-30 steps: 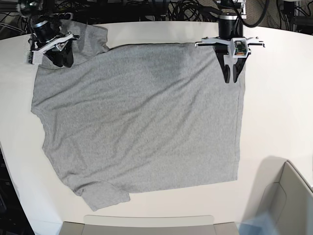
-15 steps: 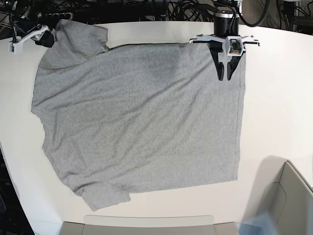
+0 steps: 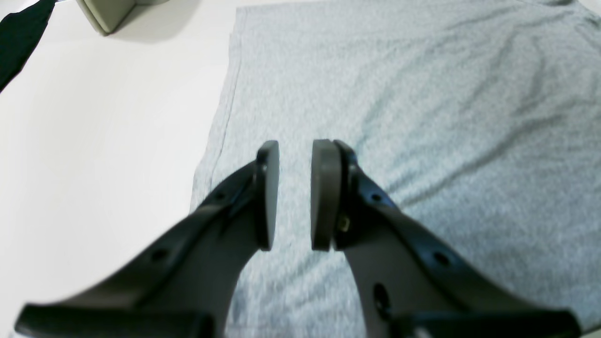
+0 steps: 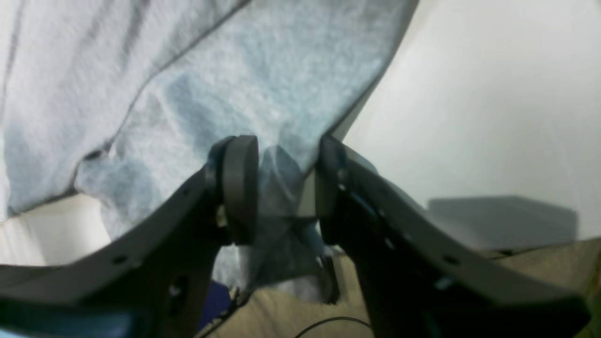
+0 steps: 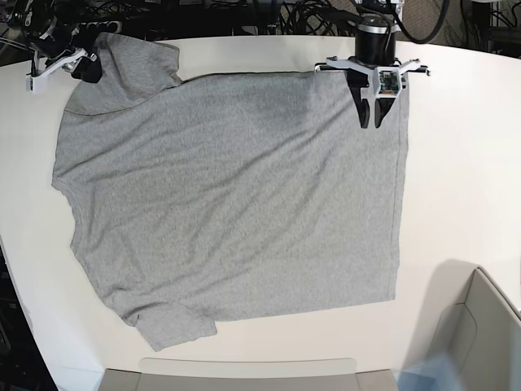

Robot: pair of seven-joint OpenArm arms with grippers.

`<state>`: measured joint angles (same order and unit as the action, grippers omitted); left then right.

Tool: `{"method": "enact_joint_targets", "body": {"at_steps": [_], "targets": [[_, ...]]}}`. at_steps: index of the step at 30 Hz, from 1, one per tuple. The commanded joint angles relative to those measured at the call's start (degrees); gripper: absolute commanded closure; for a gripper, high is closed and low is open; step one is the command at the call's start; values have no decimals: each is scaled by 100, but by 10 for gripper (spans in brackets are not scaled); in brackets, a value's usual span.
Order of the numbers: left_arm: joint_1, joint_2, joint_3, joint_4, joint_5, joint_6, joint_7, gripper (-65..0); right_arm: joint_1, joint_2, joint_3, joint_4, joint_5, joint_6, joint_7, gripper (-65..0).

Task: Fold the T-shirt properly
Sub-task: 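Pull both grippers outward along the collar edge to stretch the shirt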

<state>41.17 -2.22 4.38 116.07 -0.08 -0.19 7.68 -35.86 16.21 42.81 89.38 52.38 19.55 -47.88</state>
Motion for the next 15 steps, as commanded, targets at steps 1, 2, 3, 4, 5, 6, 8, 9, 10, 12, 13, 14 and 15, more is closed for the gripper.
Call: {"method": "enact_joint_targets", "body": {"at_steps": [1,2,3,4,5,6,8,9,10,12,13,14,15], "targets": [[55,-2,-21,107,-120,23,80,-137,-41,54,14,-11,-205,-34,-149,-213],[46,-2,-38,107,-357,23,361,-141,-41,80,14,-11,-205,-25,-157,-213],[28,-2,-100,107,-682,32,616,-149,-32,124,-13,-11,-205,-25,-157,-213],[-33,-2,-267,107,-1122,32,836,-162,-32,160,-100,-11,-205,-25,-157,-213],[-112,-2,-460,107,-1562,32,1038,-174,-41,212,-171,-11,-205,-25,-157,-213],[-209,-2,-733,98,-2054,41,1249,-183,-50,247,-224,-2,-205,-25,-157,-213],[-323,-11,-1295,90,-2871,41,1566,-191,-58,283,-276,-11,-205,-34,-157,-213],[-385,-29,-1585,90,-3179,41,1803,-191,-58,283,-303,-11,-205,-34,-166,-213],[-455,-99,-1876,90,-3425,41,2067,-191,-67,283,-320,-20,-205,-34,-166,-213],[-613,-222,-2262,81,-3689,41,2577,-192,-85,283,-347,-20,-205,-34,-184,-213],[-719,-266,-2412,46,-3768,41,2902,-193,-111,291,-347,-20,-205,-34,-184,-213],[-807,-266,-2500,-25,-3795,32,3139,-193,-111,291,-347,-20,-205,-34,-184,-213],[-895,-266,-2570,-95,-3777,32,3324,-193,-129,327,-347,-20,-205,-34,-184,-213]]}}
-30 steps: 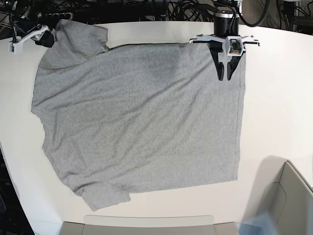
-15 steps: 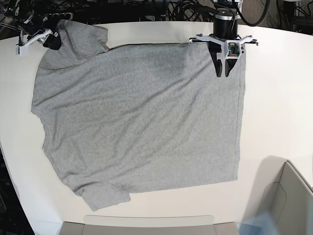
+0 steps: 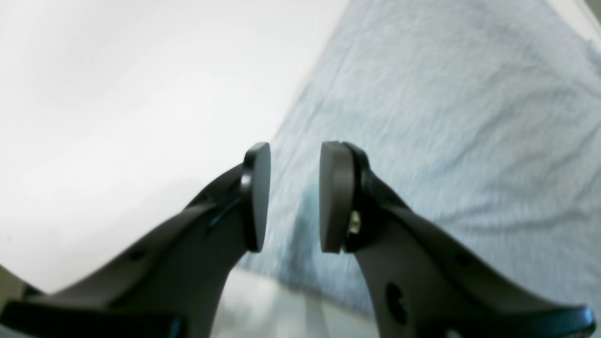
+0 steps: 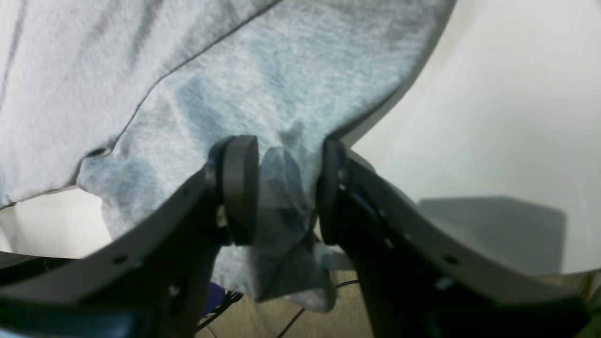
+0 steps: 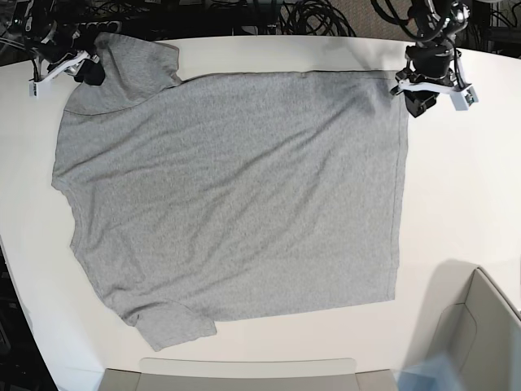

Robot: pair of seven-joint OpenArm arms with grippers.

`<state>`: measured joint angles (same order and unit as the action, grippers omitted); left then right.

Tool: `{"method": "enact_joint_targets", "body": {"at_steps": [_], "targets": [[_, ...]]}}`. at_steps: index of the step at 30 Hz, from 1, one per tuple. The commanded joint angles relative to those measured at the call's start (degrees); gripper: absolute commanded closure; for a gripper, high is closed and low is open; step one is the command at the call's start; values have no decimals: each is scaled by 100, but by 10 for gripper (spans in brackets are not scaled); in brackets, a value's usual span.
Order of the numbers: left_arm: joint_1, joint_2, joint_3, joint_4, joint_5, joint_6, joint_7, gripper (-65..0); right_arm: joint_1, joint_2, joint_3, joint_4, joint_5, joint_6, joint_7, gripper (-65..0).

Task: Fold the T-shirt properly
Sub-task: 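Pull both grippers outward along the collar edge to stretch the shirt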

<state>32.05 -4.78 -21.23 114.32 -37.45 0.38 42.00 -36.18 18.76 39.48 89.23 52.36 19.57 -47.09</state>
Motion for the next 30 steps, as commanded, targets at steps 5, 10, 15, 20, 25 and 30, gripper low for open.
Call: {"method": "enact_joint_targets", "body": {"at_steps": [5,10,15,20,25,30], "targets": [[-203,-151,-175,-307,-57,-34,341,-193,-113,194,-14,-13,-203,-45,-280,-213],[-159,-274,-237,-623,-39,-34,429,-193,-280,194,-14,-13,-203,-45,-280,-213],[-150,-300,-457,-1177,-48,-43,455,-193,-395,185,-14,-22,-203,-45,-280,-213],[25,-626,-140,-1300,-92,-509,455,-193,-368,176,-14,-268,-203,-45,-280,-213],[157,-652,-140,-1292,-242,-1001,464,-193,-377,168,-23,-312,-203,-36,-280,-213],[342,-652,-79,-1292,-936,-1159,464,-193,-368,159,-32,-303,-203,-36,-280,-213]]}}
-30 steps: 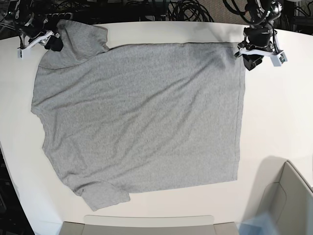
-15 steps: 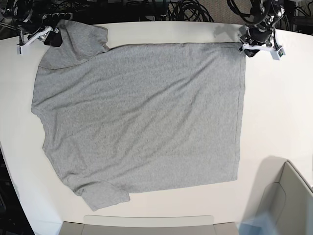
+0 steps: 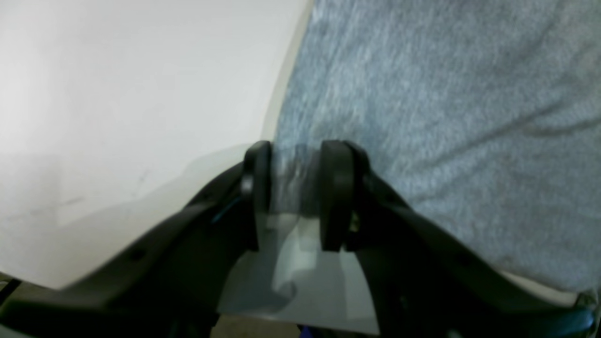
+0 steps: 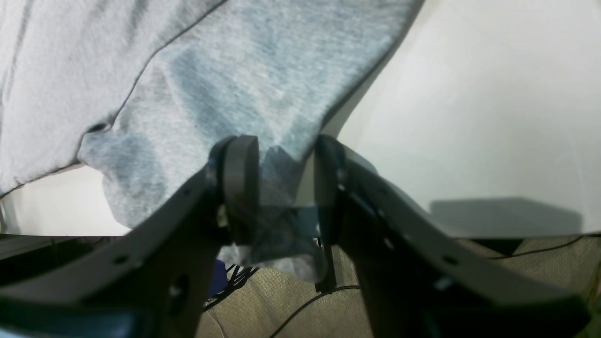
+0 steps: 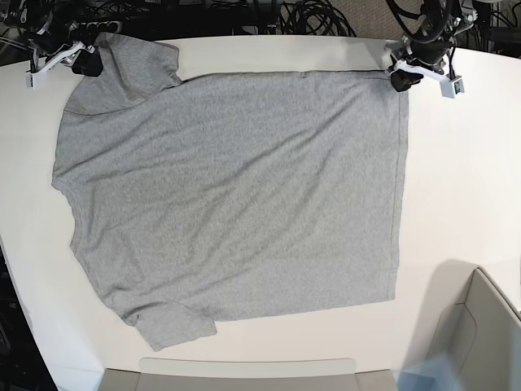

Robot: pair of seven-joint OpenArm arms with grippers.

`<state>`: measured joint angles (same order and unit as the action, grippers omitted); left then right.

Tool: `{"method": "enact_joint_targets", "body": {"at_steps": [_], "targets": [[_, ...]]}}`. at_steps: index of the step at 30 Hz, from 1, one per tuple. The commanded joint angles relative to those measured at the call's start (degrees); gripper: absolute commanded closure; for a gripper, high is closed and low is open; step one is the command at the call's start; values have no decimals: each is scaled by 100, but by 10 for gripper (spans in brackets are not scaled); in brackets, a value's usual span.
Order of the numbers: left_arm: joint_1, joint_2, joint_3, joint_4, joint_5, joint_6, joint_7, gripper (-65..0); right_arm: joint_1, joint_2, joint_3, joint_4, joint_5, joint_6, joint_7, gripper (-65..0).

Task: Fold the T-shirt properly
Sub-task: 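Pull both grippers outward along the collar edge to stretch the shirt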

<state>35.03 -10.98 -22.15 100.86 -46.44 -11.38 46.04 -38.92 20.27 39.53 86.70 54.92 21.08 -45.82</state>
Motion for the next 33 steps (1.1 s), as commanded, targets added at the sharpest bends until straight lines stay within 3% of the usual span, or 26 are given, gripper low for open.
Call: {"method": "enact_joint_targets", "body": {"at_steps": [1,11,14,16,18,22,33], "targets": [[45,-31,22,37,-73,17,60,-193,-95,8,-36,-50,-459,-187,-407,-213],[-149,-31,329,-103,-38,17,68,-178,-78,-18,-634,-41,-459,-196,-363,-206],[-219,-40,294,-385,-38,8,68,-86,-51,-18,-643,-41,-459,-196,-363,-137],[-360,-146,286,-578,-38,8,68,0,2,-10,-643,-41,-459,-196,-363,-51],[-430,-242,277,-710,-38,8,60,0,2,8,-634,-32,-459,-196,-363,0],[-386,-383,39,-657,-91,8,60,0,-34,43,-581,73,-459,-178,-354,0],[-131,-383,-453,-24,-126,8,68,0,-271,-229,-19,1665,-459,-187,-363,0]]}}
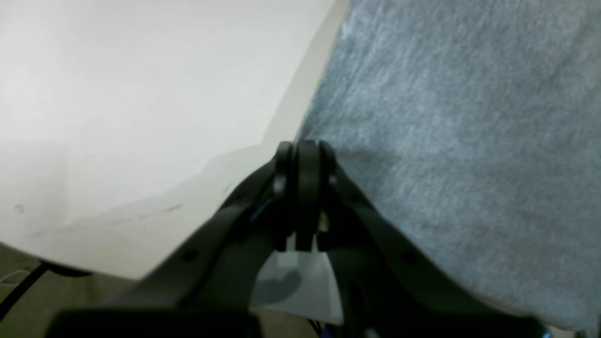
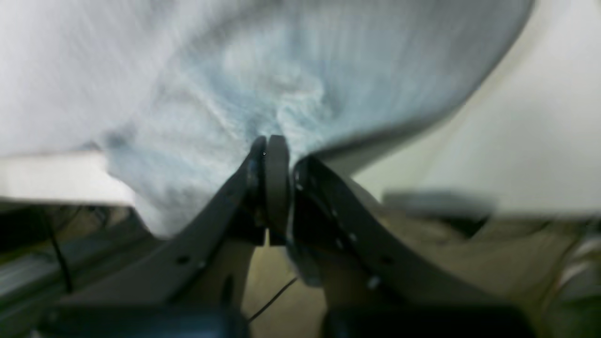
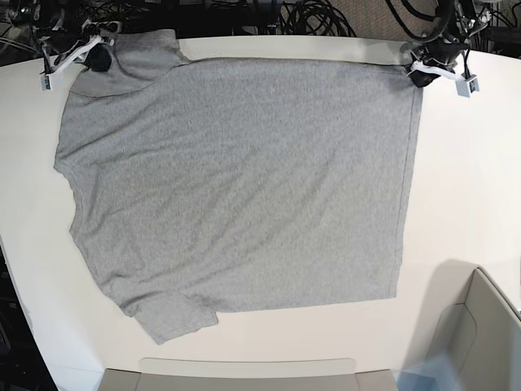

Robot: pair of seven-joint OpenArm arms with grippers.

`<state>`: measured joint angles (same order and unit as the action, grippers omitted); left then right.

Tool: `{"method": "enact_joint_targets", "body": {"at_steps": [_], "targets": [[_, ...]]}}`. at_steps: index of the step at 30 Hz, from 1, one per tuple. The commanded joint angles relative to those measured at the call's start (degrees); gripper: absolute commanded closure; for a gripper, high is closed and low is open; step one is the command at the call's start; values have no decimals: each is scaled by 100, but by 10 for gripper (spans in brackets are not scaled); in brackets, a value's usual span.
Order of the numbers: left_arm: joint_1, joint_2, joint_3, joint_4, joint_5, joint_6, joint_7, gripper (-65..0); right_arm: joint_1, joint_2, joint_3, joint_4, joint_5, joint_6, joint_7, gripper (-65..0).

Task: Fold the T-shirt properly
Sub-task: 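Pull both grippers outward along the collar edge to stretch the shirt, then lift the collar edge with both grippers and fold it over toward the hem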

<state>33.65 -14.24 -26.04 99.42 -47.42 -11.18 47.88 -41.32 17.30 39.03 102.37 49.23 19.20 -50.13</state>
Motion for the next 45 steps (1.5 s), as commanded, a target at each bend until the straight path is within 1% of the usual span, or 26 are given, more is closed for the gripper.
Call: {"method": "enact_joint_targets", "body": {"at_steps": [1,7,9,12,15,17,21,22,23,27,28,32,35,36,40,43,45], "targets": [[7,-57,-64,155,-27,-12,-115,0,-31,77,32,194,110,-8,68,0],[15,-49,-73,797,-27,23,-124,0,13,103,32,590,92,-8,59,0],[-2,39,-64,841,-27,32,-124,0,207,112,14,607,-93,-8,24,0],[-204,127,-73,841,-10,32,-124,0,497,85,-12,607,-594,-8,24,0],[-380,127,-73,832,17,41,-115,0,725,112,-12,581,-690,1,15,0],[-486,127,-73,814,17,41,-115,0,892,217,-21,572,-699,1,15,0],[-793,136,-73,814,17,50,-115,0,1191,525,-355,387,-708,-8,15,0],[-873,136,-73,814,25,50,-115,0,1271,560,-408,317,-708,-8,15,0],[-960,127,-73,814,25,94,-115,0,1385,595,-461,256,-708,-8,15,0],[-1295,110,-73,779,25,736,113,0,1754,595,-663,36,-734,-8,15,0],[-1365,110,-64,727,25,815,131,0,1833,595,-707,36,-831,-8,15,0],[-1717,92,-55,217,25,815,175,0,2238,516,-1120,36,-1657,-8,59,0],[-1998,66,-46,-73,25,815,184,0,2545,314,-1287,36,-2185,-8,59,0],[-2059,4,-38,-91,25,815,184,0,2642,270,-1296,36,-2317,-8,50,0],[-2306,-128,-38,-117,25,823,184,0,3002,138,-1314,27,-2703,-8,33,0],[-2464,-260,-20,-179,25,823,184,0,3310,129,-1314,-8,-2888,-8,24,0],[-2604,-286,-11,-381,25,815,184,0,3495,138,-1322,-166,-2950,-8,33,0]]}}
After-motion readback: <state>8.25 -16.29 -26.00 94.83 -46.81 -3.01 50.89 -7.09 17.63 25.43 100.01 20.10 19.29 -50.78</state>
